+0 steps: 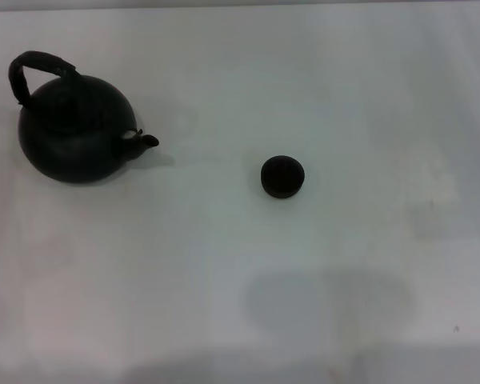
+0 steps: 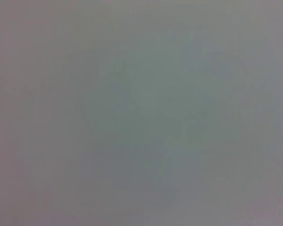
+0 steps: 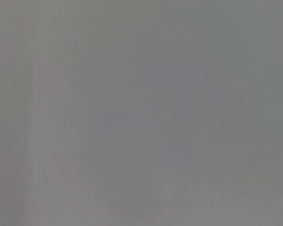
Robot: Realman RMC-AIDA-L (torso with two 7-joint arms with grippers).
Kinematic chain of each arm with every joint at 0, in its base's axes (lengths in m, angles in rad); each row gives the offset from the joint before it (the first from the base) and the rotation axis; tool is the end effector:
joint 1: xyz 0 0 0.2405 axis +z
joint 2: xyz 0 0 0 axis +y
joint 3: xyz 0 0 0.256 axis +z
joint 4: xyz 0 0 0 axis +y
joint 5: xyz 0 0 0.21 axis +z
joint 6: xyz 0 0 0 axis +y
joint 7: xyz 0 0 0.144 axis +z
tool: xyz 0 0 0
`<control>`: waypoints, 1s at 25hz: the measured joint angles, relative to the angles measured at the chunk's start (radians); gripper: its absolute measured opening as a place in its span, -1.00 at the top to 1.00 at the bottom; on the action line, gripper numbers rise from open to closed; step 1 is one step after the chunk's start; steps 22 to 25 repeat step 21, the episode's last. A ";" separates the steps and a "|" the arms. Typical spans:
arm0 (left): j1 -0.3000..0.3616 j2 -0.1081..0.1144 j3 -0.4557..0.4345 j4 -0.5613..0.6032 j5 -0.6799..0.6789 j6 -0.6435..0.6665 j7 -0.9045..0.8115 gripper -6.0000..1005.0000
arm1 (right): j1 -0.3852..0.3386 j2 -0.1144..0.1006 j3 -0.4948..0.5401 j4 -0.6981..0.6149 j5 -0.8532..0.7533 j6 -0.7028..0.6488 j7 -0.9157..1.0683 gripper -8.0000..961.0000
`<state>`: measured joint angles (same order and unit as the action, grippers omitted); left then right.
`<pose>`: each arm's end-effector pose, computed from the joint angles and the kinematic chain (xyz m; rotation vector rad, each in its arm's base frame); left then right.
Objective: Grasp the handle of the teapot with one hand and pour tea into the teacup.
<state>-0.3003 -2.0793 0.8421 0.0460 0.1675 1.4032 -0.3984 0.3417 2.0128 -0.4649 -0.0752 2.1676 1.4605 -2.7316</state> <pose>-0.4038 0.2592 0.0774 -1.0077 -0.6392 -0.8062 0.3682 0.2895 0.0678 -1.4676 0.4371 0.8228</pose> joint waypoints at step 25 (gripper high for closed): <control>-0.031 0.001 0.000 -0.006 -0.001 -0.030 0.086 -0.59 | 0.039 -0.002 0.123 0.053 0.000 0.039 0.027 -0.75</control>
